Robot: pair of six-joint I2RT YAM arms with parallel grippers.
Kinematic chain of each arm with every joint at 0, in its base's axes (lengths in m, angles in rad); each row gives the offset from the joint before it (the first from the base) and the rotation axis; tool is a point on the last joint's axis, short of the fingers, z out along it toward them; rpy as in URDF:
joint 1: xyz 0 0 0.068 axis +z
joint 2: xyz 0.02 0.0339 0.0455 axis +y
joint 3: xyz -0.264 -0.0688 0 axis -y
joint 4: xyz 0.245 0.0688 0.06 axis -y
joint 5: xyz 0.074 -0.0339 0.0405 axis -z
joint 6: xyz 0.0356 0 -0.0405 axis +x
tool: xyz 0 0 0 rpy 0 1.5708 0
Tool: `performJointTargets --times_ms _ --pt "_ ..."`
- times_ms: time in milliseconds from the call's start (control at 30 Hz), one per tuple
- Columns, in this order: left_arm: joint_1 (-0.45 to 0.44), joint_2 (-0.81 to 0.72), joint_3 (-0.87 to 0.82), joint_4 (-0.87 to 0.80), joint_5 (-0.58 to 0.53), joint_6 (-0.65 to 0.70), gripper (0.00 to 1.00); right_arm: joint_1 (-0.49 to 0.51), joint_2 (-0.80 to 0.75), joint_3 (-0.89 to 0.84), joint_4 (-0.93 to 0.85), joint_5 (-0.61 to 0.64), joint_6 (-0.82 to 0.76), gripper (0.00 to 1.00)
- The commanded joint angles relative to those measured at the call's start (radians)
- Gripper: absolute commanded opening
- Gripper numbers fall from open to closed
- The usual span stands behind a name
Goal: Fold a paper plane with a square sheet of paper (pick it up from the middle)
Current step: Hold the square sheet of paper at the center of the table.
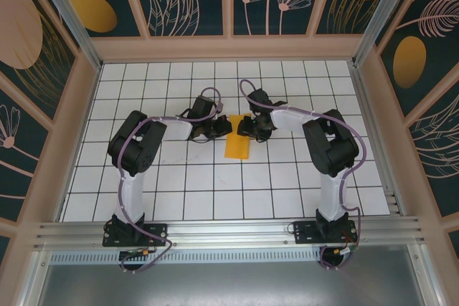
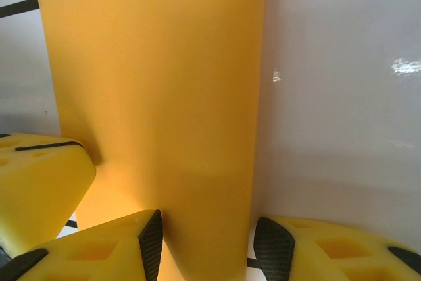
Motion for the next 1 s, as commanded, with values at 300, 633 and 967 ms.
performJointTargets --times_ms 300,633,967 --pt "-0.005 0.066 -0.018 -0.159 -0.143 0.041 0.04 0.0 -0.037 -0.091 0.084 0.096 0.004 0.5" --pt "-0.006 0.095 -0.049 -0.142 -0.171 0.037 0.03 -0.002 -0.236 -0.132 0.166 0.094 0.057 0.47" --pt "-0.005 0.105 -0.051 -0.141 -0.183 0.029 0.02 -0.003 -0.152 -0.12 0.265 -0.081 0.066 0.16"
